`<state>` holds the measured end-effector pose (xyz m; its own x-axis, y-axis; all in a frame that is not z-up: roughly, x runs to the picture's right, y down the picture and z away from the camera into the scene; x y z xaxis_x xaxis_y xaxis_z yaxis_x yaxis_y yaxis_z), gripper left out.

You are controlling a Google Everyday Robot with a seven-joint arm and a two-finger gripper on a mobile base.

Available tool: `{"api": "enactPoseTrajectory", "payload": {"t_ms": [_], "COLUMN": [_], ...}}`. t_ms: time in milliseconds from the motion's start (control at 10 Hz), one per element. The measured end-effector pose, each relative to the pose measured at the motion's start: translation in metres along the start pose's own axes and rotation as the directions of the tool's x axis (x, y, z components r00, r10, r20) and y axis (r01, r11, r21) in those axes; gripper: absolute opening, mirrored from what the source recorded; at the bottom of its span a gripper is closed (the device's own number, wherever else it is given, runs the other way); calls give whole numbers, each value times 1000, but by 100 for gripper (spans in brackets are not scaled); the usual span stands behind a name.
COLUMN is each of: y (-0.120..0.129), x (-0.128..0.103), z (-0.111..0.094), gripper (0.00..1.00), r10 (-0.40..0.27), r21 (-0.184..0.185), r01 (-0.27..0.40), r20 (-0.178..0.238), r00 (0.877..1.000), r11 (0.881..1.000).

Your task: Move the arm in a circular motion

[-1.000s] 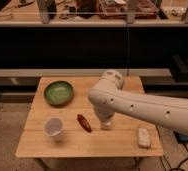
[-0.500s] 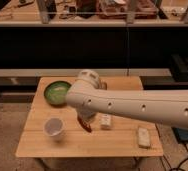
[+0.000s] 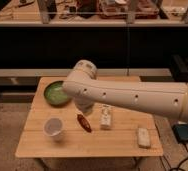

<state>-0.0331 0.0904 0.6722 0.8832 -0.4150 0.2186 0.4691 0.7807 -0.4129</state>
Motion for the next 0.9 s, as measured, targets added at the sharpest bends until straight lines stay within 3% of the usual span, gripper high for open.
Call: {"api": "enactPoseTrajectory", "payload": {"t_ms": [200, 600, 900], "y": [-8, -71, -87], "x": [4, 15, 23], "z": [3, -5, -9], "gripper": [41, 41, 41], "r10": [22, 24, 33], "r21": [5, 2, -15], "r01": [-22, -24, -33], "r20": [11, 9, -8], "r00": [1000, 1000, 999], "r11": [1000, 1000, 999]}}
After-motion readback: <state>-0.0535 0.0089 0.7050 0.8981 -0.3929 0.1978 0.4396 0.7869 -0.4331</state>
